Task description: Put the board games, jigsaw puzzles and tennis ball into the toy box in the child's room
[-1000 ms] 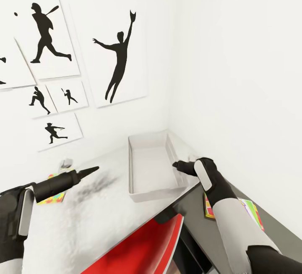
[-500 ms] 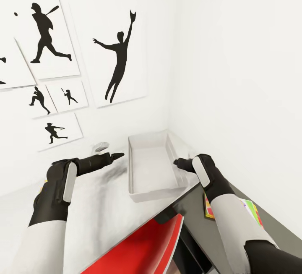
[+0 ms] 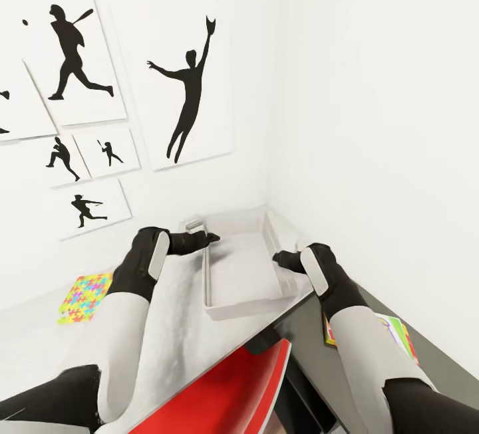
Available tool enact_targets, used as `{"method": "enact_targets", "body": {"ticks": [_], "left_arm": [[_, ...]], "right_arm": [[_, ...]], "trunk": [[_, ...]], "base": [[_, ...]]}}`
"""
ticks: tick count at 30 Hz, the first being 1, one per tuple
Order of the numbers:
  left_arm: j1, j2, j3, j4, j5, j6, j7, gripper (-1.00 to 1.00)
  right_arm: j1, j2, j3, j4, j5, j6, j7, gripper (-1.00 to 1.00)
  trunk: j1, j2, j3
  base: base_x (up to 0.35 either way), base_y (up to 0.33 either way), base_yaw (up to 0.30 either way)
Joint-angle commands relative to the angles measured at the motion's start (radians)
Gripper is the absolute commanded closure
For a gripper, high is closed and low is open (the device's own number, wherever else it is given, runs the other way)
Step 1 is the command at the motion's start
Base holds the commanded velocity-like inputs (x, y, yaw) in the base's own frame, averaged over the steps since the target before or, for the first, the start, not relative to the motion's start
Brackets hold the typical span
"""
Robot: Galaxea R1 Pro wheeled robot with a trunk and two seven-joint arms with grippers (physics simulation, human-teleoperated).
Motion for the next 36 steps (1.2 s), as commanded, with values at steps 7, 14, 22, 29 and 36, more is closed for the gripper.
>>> {"method": "enact_targets", "body": {"ticks": [7,14,22,29,36], "left_arm": [[-0.078,-0.011,0.002,0.198,0.008,-0.098,0.160,-1.00],[-0.090,-0.011,0.001,0.313,0.007,-0.193,0.256,-1.00],[-0.091,-0.011,0.002,0.395,0.006,-0.268,0.290,-1.00],[-0.091,-0.011,0.002,0.482,0.004,-0.343,0.296,-1.00],[-0.091,-0.011,0.001,0.494,0.004,-0.357,0.296,-1.00]], "right_arm": [[-0.002,0.003,0.006,0.009,-0.010,0.005,-0.031,-1.00],[-0.002,0.003,0.039,0.010,-0.009,0.008,-0.041,-1.00],[-0.002,0.003,0.050,0.009,-0.008,0.006,-0.044,-1.00],[-0.002,0.002,0.051,0.007,-0.008,0.003,-0.042,-1.00],[-0.002,0.002,0.051,0.004,-0.009,0.003,-0.042,-1.00]], "trunk": [[0.001,-0.002,-0.002],[0.001,-0.002,-0.002],[0.001,-0.002,-0.002],[0.001,-0.002,-0.002],[0.001,-0.002,-0.002]], "base": [[0.000,0.000,0.000],[0.000,0.000,0.000],[0.000,0.000,0.000],[0.000,0.000,0.000],[0.000,0.000,0.000]]}}
